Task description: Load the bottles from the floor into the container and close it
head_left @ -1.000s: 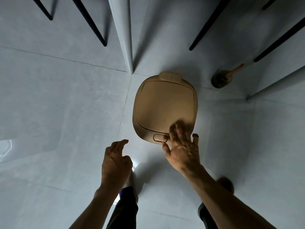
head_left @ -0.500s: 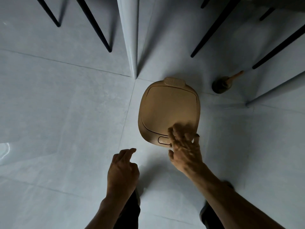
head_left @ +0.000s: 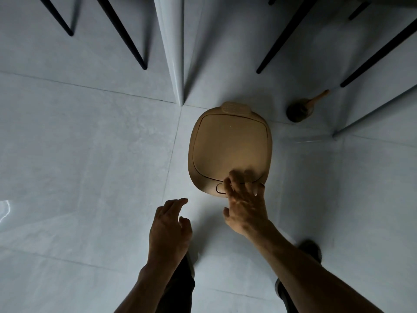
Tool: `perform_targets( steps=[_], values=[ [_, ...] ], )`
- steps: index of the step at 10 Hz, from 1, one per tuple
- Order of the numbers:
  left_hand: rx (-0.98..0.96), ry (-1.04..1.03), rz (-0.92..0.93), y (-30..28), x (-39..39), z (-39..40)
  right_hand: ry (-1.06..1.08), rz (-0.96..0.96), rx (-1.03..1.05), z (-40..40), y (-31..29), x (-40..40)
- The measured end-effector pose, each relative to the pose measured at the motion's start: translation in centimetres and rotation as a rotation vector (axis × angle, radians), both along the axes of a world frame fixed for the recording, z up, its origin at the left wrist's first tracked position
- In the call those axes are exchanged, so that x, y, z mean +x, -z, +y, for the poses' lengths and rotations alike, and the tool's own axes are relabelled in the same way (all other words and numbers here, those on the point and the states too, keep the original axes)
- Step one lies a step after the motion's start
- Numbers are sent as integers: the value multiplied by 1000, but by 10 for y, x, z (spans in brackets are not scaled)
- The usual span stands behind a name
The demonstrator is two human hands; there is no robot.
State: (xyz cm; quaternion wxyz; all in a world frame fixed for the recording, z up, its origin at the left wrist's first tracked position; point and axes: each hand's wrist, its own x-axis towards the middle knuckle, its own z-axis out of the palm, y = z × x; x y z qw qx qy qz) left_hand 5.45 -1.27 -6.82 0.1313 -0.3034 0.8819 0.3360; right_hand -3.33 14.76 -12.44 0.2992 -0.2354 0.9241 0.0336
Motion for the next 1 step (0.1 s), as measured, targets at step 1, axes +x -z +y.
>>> perform_targets(
  steps=[1],
  values=[
    [55, -59, 78, -30, -3, -8, 113, -4, -69, 14, -29, -5]
  ],
)
